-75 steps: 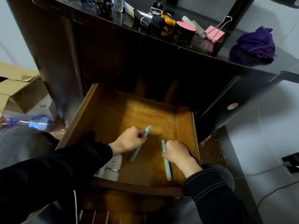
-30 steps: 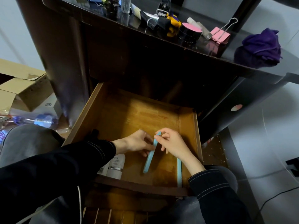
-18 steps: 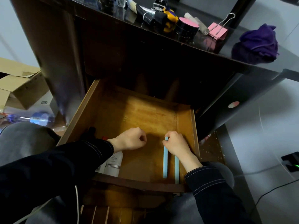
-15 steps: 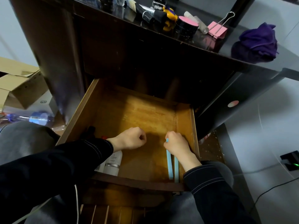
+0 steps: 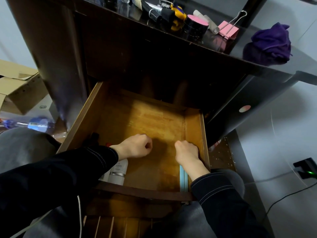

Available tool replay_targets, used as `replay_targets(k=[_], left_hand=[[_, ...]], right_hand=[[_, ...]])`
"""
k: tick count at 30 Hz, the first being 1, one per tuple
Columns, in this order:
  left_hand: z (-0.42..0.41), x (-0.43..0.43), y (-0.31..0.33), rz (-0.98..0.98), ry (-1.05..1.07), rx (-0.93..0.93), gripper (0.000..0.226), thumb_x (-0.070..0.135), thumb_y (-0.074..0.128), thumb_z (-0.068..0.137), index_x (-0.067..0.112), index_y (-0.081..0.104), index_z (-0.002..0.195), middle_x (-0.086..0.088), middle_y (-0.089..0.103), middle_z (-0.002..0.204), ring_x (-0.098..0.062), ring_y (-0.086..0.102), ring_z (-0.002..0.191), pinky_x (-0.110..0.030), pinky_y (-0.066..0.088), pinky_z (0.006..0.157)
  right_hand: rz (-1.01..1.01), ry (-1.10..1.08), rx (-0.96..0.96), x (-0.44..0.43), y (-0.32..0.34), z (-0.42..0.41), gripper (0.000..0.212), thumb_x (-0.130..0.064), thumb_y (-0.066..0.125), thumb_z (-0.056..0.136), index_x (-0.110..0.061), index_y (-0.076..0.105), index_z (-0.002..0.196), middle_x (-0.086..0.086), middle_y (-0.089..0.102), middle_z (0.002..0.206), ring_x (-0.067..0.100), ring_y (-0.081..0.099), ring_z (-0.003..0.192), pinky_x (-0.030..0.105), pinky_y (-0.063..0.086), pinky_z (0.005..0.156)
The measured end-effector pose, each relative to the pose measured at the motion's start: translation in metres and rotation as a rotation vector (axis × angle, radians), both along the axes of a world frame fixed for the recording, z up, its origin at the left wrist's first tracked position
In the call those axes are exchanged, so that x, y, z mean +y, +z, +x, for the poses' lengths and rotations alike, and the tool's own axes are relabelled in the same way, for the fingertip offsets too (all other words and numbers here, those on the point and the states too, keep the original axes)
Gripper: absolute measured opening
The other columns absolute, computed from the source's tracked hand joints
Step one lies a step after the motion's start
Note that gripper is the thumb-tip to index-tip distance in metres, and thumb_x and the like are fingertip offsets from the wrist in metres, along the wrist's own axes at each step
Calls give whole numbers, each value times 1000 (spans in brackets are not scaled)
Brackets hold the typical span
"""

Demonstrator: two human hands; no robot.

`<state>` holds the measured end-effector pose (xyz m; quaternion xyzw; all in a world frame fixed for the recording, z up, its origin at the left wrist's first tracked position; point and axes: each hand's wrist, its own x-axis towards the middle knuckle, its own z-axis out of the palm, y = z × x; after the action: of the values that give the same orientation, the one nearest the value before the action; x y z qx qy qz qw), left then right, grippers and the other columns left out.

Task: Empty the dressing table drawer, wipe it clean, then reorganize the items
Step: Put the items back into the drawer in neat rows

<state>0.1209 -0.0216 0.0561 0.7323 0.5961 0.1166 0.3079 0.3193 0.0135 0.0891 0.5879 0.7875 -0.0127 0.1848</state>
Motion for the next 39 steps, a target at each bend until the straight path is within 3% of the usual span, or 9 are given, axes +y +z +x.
replay_targets(k=[14, 20, 29, 36, 39], left_hand=[[0, 0, 1, 8, -20, -4, 18, 19, 58, 96, 14, 73, 105, 1, 71, 104, -13, 65, 94, -33, 55, 85], [-1, 1, -1, 19, -27, -7, 17, 19, 57, 96, 16, 72, 104, 2, 71, 104, -13, 65, 92, -32, 55, 83], [-1, 3, -4, 26, -37, -4, 16, 20, 57, 97, 17, 71, 102, 2, 71, 102, -13, 65, 91, -31, 55, 82], [-7, 4, 5, 104, 41, -30, 16, 24, 57, 96, 17, 70, 98, 1, 68, 99, -16, 65, 85, -40, 57, 78], [-10, -1, 12, 165, 97, -80, 16, 28, 58, 97, 19, 71, 100, 4, 66, 101, -12, 64, 84, -33, 56, 77]], right_hand=[[-21, 24, -85, -2, -1, 0, 22, 0, 59, 94, -16, 65, 107, 7, 67, 111, 27, 67, 96, 33, 43, 70], [-20, -6, -115, -3, 0, -3, 28, -1, 60, 94, -18, 63, 117, 8, 64, 118, 27, 65, 103, 33, 43, 72], [-12, -5, -93, -2, -2, 0, 23, -3, 60, 94, -18, 64, 112, 7, 67, 114, 27, 67, 101, 32, 44, 72], [21, -30, 214, -2, 1, 8, 12, -23, 59, 99, -17, 62, 108, 3, 58, 118, 24, 63, 99, 35, 52, 78], [-35, -45, 381, -5, 14, 10, 11, -33, 59, 99, -23, 65, 99, -4, 64, 109, 14, 64, 95, 33, 55, 81]])
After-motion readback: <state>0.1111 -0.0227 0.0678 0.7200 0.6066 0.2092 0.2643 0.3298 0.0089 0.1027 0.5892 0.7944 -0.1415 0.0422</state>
